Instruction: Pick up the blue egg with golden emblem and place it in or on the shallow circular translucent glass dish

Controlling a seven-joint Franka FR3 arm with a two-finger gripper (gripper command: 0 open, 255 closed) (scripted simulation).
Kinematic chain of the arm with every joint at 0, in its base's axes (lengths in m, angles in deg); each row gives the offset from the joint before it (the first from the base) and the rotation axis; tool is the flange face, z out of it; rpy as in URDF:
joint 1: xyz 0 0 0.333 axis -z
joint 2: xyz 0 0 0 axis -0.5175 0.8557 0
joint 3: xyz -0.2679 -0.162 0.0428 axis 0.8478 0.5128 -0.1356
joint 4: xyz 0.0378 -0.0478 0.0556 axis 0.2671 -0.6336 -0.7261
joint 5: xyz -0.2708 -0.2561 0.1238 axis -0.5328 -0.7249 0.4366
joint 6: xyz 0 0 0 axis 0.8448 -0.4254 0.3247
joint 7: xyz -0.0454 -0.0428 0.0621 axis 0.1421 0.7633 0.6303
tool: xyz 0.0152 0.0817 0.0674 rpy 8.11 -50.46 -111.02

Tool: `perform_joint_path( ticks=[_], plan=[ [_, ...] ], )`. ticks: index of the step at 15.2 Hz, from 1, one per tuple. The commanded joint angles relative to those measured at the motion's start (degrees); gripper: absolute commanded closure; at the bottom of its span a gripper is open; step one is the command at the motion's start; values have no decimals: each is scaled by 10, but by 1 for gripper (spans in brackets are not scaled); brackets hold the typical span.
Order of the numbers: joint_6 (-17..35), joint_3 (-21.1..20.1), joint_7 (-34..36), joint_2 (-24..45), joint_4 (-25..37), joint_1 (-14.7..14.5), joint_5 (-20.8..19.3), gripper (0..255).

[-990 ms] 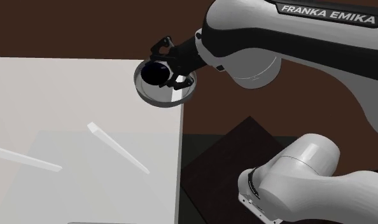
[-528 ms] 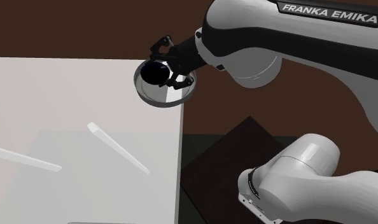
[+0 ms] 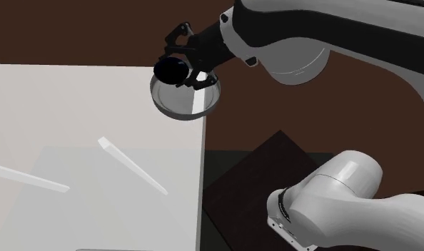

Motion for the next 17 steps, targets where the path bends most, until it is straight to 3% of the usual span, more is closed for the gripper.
perform_joint_path(
  ticks=[1,11,15,17],
  plan=[
    [-10,-1,14,-3,12,4,-10,255],
    [-59,-1,71,-5,73,20,-50,255],
    [-125,39,81,-69,57,41,-89,255],
    [-115,38,71,-71,42,40,-83,255]
  ],
)
